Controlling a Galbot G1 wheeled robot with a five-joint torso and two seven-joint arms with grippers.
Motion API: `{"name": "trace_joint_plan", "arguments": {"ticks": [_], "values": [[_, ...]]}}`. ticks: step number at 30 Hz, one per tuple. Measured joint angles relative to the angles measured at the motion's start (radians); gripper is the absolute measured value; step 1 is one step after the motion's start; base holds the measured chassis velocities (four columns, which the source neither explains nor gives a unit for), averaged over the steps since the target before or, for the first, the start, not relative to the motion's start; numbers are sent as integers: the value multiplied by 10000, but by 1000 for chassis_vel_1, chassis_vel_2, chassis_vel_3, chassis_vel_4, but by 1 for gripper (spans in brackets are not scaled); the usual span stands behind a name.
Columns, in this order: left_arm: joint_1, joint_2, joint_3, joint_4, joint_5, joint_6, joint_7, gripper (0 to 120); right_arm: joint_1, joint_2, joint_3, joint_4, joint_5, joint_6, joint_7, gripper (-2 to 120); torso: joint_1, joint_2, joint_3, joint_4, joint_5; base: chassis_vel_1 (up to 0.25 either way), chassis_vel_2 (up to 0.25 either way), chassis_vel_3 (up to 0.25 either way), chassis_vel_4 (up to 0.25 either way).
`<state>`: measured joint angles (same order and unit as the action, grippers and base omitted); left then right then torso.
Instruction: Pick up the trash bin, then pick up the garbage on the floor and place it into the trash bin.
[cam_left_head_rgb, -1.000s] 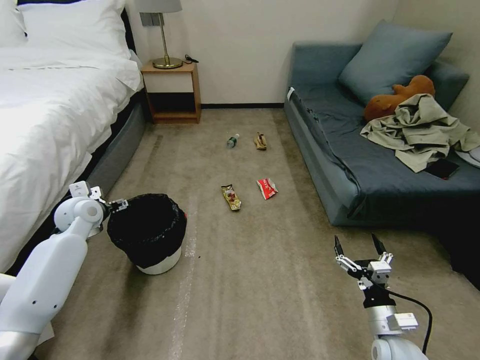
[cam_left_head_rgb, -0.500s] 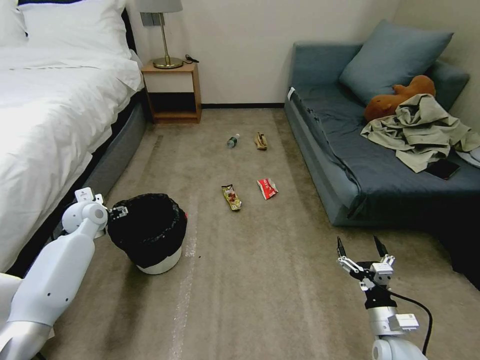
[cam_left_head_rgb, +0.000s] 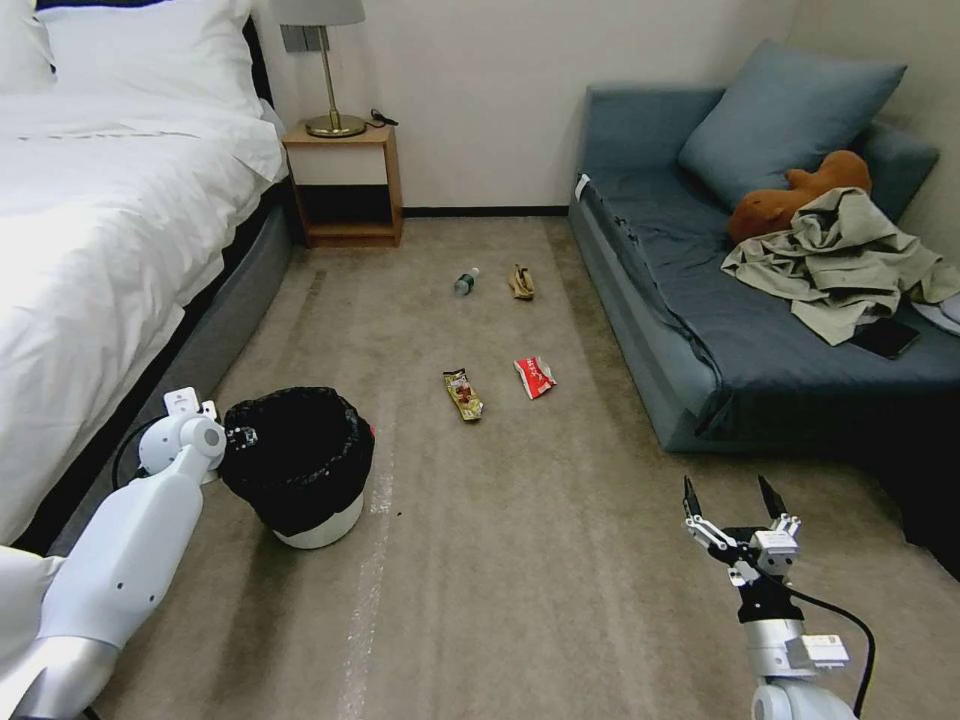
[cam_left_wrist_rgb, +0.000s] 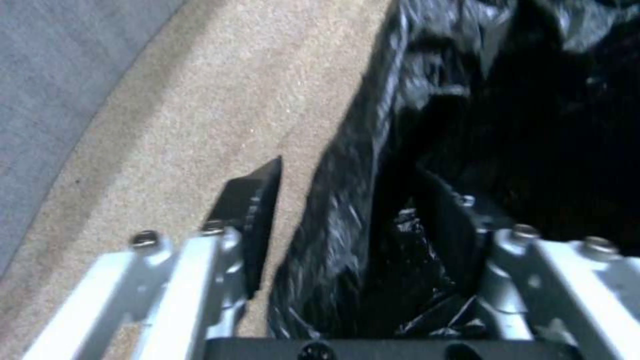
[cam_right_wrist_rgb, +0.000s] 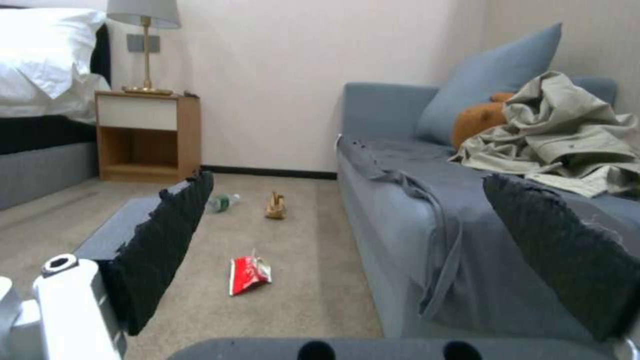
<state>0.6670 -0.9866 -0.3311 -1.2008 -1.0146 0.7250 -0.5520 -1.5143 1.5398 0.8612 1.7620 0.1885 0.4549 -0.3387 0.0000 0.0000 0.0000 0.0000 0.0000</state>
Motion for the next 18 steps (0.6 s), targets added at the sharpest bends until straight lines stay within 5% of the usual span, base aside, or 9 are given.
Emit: {"name": "trace_joint_plan", "arguments": {"ticks": [10, 18], "values": [[102, -48, -35, -49, 62, -80, 268, 12, 31, 97, -3, 21, -52, 7, 112, 100, 0, 1, -1, 1, 4, 0, 0, 0, 0], [205, -49, -83, -65, 127, -186, 442, 7, 49, 133, -7, 45, -77, 7, 128, 100, -1, 3, -2, 1, 5, 0, 0, 0, 0]]}}
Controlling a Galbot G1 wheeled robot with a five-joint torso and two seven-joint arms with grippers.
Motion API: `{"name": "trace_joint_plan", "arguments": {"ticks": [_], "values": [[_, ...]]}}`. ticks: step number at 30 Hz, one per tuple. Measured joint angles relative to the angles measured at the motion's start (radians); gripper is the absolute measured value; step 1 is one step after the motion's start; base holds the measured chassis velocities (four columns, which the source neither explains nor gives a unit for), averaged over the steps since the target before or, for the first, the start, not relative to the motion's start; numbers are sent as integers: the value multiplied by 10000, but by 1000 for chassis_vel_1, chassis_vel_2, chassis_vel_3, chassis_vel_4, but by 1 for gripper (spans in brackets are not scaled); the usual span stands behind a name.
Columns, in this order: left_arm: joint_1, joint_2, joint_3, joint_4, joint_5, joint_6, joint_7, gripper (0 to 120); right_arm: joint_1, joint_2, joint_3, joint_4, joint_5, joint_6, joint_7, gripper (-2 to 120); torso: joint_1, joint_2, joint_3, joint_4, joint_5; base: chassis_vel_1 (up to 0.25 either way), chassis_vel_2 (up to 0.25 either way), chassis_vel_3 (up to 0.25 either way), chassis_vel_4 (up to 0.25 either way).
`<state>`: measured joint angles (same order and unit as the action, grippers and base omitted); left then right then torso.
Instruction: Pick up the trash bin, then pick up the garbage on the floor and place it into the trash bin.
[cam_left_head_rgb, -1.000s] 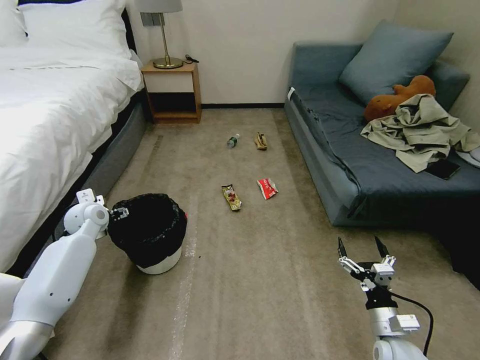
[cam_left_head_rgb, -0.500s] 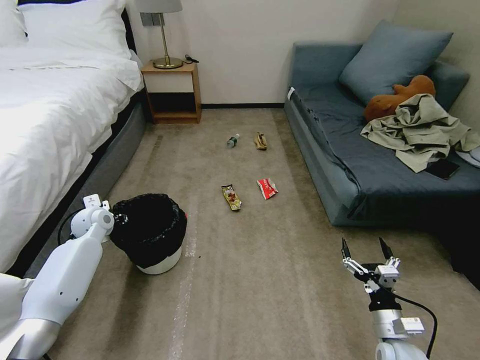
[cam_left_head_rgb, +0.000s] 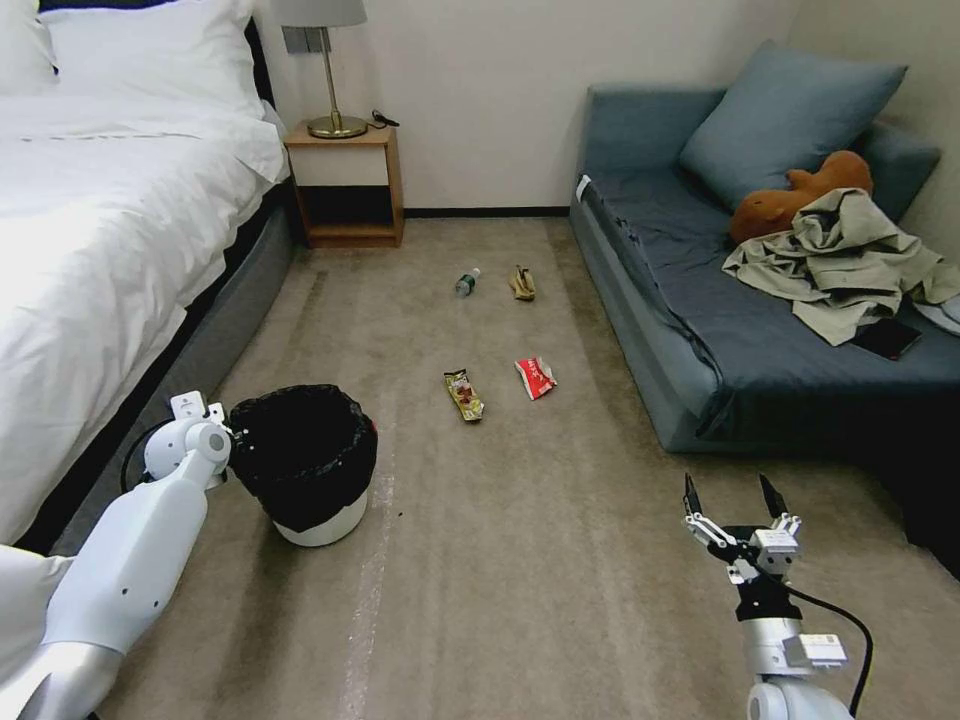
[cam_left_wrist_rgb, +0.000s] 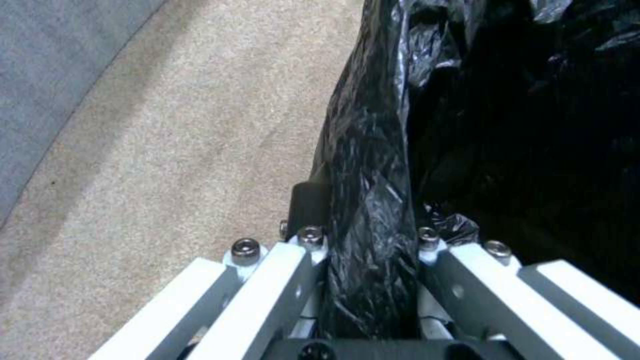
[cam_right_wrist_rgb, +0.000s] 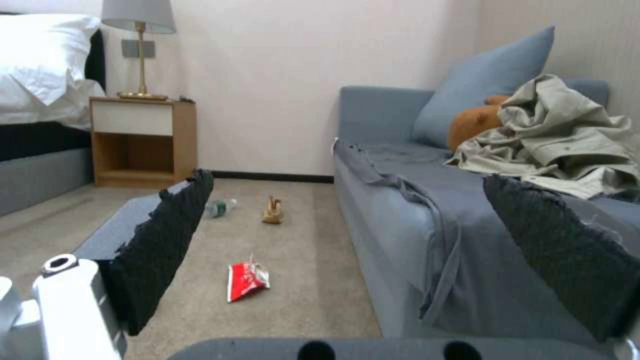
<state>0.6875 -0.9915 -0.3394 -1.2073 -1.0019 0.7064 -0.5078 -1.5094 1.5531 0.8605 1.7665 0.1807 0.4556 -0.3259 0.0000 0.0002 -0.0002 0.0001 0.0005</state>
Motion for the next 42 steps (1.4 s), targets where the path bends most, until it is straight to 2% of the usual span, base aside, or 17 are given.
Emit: {"name": "trace_joint_plan", "arguments": {"ticks": [4, 8, 21, 26, 33, 35, 42], "values": [[122, 0, -71, -85, 68, -103, 140, 7, 13, 18, -4, 0, -14, -3, 6, 100, 0, 0, 0, 1, -3, 0, 0, 0, 0], [501, -17, -270, -373, 255, -397, 416, 7, 24, 57, -22, 20, -36, -10, 8, 100, 0, 0, 0, 1, -4, 0, 0, 0, 0], [1098, -25, -583, -1107, 232, -656, 635, 4, 82, -11, -86, 138, -46, -130, 78, 100, 0, -2, 1, -2, -7, 0, 0, 0, 0], [1684, 21, -848, -1956, 35, -768, 775, 3, 124, -87, -127, 219, -50, -221, 175, 100, 0, -3, 3, -4, -10, 0, 0, 0, 0], [2134, -14, -1079, -2534, -190, -781, 832, 3, 189, -157, -155, 245, -45, -288, 242, 100, 1, -3, 3, -4, -9, 0, 0, 0, 0], [2449, -80, -1289, -2893, -336, -788, 839, 3, 211, -198, -177, 283, -40, -364, 282, 100, 1, -3, 2, -3, -7, 0, 0, 0, 0], [2992, -236, -1701, -3513, -654, -790, 851, 3, 257, -314, -201, 283, -28, -438, 324, 100, 1, -3, 3, -3, -5, 0, 0, 0, 0]]}}
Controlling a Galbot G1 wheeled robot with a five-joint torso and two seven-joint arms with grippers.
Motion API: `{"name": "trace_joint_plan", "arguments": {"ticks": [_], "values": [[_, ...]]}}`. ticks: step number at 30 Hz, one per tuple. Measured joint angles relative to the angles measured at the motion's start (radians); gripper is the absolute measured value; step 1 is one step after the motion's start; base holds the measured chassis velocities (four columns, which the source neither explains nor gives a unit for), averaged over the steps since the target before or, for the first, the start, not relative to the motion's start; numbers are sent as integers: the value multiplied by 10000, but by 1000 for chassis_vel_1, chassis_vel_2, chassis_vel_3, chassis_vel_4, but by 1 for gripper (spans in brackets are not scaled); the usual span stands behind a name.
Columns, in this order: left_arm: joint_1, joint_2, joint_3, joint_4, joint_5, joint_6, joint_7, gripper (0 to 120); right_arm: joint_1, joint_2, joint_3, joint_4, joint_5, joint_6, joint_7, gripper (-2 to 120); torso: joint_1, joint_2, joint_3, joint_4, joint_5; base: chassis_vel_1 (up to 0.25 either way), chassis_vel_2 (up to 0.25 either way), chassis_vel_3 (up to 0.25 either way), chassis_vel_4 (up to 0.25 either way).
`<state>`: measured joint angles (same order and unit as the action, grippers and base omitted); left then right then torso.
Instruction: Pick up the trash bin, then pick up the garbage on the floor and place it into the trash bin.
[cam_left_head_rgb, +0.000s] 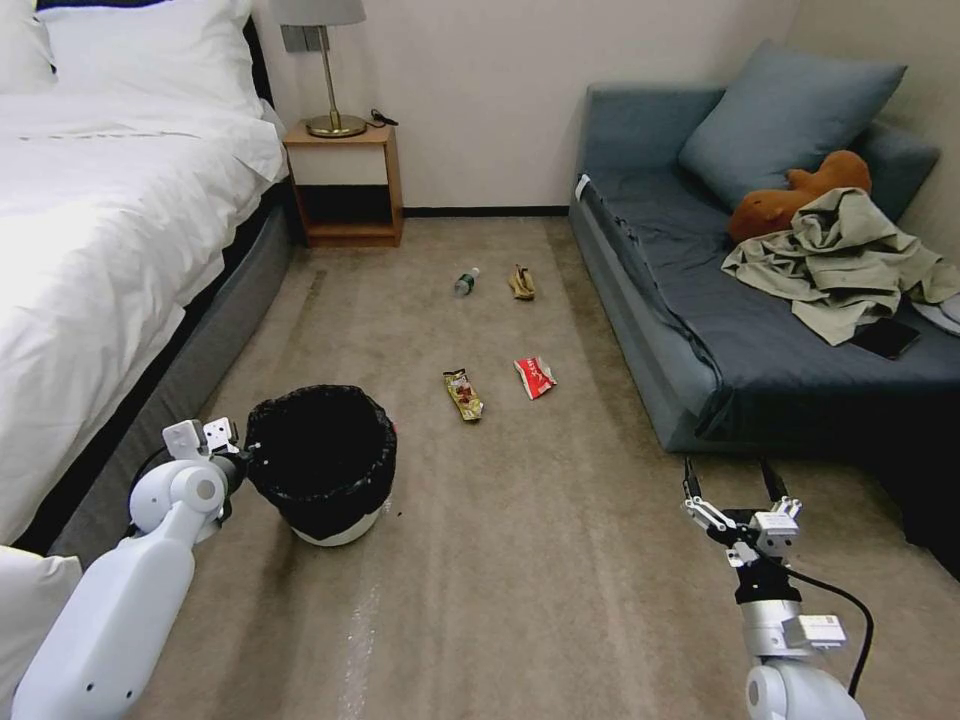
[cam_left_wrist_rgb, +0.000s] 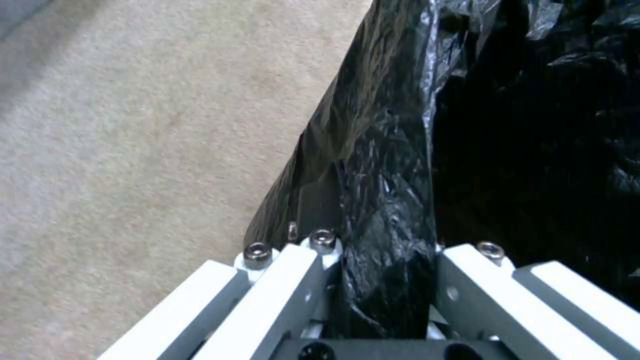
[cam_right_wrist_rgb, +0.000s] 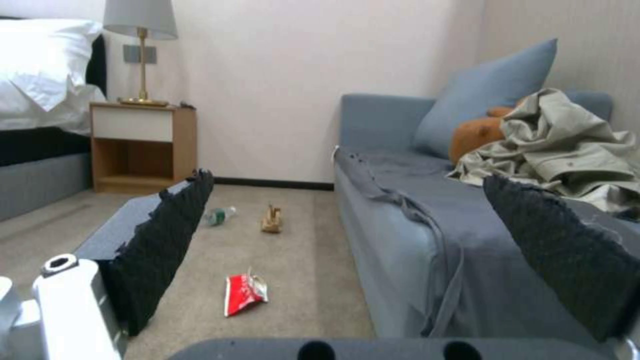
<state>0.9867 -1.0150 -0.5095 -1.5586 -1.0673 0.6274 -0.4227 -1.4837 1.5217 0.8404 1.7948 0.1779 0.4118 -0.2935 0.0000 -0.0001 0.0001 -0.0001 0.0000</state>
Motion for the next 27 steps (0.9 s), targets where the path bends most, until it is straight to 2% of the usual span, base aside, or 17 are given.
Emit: {"name": "trace_joint_plan", "arguments": {"ticks": [3, 4, 9, 10, 15, 16, 17, 19, 20, 21, 24, 25, 27], "values": [[359, -67, -204, -505, -212, 13, -35, 3, 18, -54, -20, 14, 6, -42, 35, 100, 0, 0, 0, -1, 0, 0, 0, 0, 0], [641, -131, -356, -933, -298, 37, -54, 3, 26, -84, -37, 45, 8, -80, 60, 100, 0, 0, 0, 0, 1, 0, 0, 0, 0], [864, -183, -455, -1284, -350, 50, -75, 3, 32, -113, -58, 78, 10, -111, 85, 100, 0, 0, 0, 2, 1, 0, 0, 0, 0], [1062, -242, -551, -1590, -371, 70, -92, 3, 42, -137, -77, 103, 10, -129, 103, 100, -1, 0, -1, 0, 1, 0, 0, 0, 0], [1126, -265, -584, -1705, -373, 75, -100, 3, 45, -146, -81, 111, 10, -134, 108, 100, 0, 0, -1, 2, 1, 0, 0, 0, 0], [1922, -511, -947, -2956, -383, 136, -189, 3, 63, -275, -128, 211, 36, -233, 171, 100, 0, 0, -1, 2, 4, 0, 0, 0, 0], [1922, -511, -947, -2956, -383, 136, -189, 3, 63, -275, -128, 211, 36, -233, 171, 100, 0, 0, -1, 2, 4, 0, 0, 0, 0], [2536, -751, -1160, -3883, -296, 162, -214, 3, 14, -384, -127, 358, 76, -310, 209, 100, -1, 0, -2, 6, 4, 0, 0, 0, 0], [2536, -751, -1160, -3883, -296, 162, -214, 3, 14, -384, -127, 358, 76, -310, 209, 100, -1, 0, -2, 6, 4, 0, 0, 0, 0], [2604, -838, -1062, -4173, -258, 164, -196, 3, -127, -384, -23, 511, 100, -325, 215, 100, 0, 0, -1, 7, 1, 0, 0, 0, 0], [2602, -956, -911, -4576, -266, 164, -167, 3, -366, -353, 148, 759, 141, -366, 267, 100, 0, 0, -1, -6, 2, 0, 0, 0, 0], [2701, -997, -932, -4847, -421, 196, -192, 3, -471, -355, 178, 930, 143, -432, 301, 100, -1, 1, -1, 1, 1, 0, 0, 0, 0], [2730, -997, -898, -4936, -491, 211, -235, 3, -622, -306, 222, 1088, 130, -458, 309, 100, 0, 1, -1, 2, 1, 0, 0, 0, 0]]}}
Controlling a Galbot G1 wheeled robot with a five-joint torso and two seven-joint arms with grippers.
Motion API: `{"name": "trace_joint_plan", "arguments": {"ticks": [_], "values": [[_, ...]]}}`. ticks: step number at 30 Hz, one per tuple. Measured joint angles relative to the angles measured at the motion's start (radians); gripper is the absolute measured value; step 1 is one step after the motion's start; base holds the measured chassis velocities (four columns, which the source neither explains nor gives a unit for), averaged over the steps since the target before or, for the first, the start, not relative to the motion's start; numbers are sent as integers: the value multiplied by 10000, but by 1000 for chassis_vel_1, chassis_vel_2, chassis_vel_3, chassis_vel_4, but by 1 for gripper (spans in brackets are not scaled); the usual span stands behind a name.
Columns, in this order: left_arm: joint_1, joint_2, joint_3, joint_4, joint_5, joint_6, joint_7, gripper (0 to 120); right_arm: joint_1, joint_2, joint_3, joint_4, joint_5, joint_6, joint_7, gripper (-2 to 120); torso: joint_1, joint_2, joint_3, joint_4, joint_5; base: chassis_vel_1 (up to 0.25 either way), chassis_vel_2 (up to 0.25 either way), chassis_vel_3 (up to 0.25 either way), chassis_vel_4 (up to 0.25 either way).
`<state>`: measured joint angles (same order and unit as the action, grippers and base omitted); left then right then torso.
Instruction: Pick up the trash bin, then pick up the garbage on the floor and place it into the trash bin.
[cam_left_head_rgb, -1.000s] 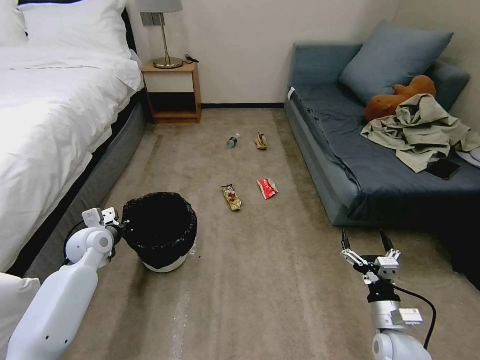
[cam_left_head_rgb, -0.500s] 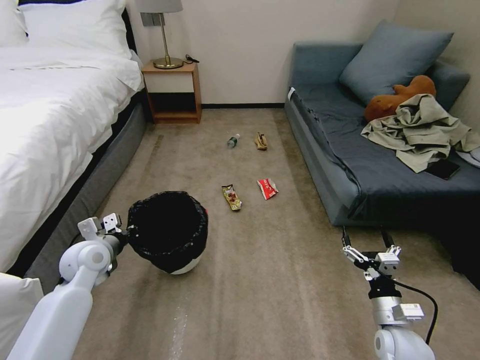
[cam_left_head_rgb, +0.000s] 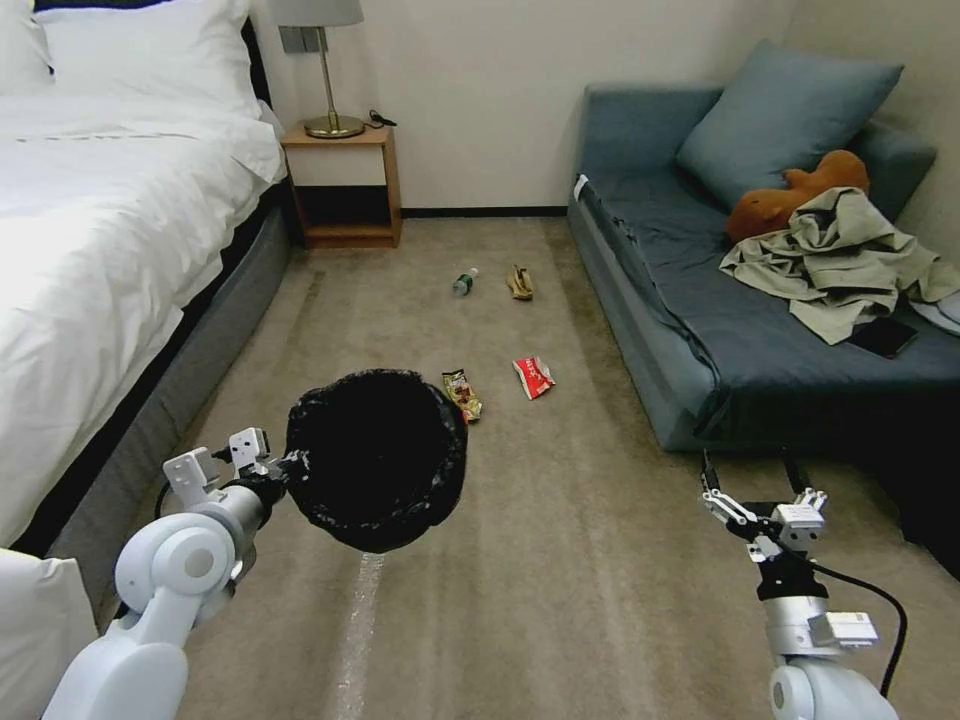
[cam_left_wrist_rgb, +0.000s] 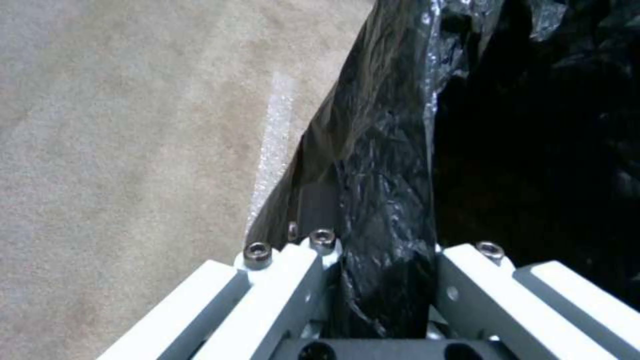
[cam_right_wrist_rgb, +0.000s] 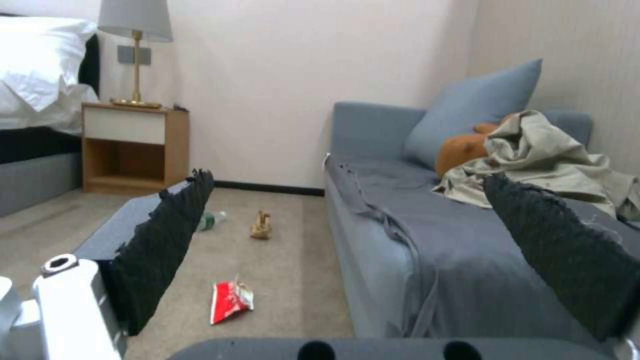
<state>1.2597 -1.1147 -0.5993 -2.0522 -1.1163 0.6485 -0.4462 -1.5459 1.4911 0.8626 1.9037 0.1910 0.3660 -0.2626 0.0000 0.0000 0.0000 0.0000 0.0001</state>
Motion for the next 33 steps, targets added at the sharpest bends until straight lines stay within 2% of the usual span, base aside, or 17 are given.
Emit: {"name": "trace_joint_plan", "arguments": {"ticks": [10, 33], "values": [[28, -36, -54, 64, -42, 7, -72, 3, -176, 202, -90, 205, -237, -44, -86, 100, 0, 0, 0, -1, -1, 0, 0, 0, 0], [241, -90, -344, -26, 24, 20, -170, 3, -523, 229, -193, 355, -436, -54, -1237, 100, 0, 0, 0, -1, -2, 0, 0, 0, 0]]}}
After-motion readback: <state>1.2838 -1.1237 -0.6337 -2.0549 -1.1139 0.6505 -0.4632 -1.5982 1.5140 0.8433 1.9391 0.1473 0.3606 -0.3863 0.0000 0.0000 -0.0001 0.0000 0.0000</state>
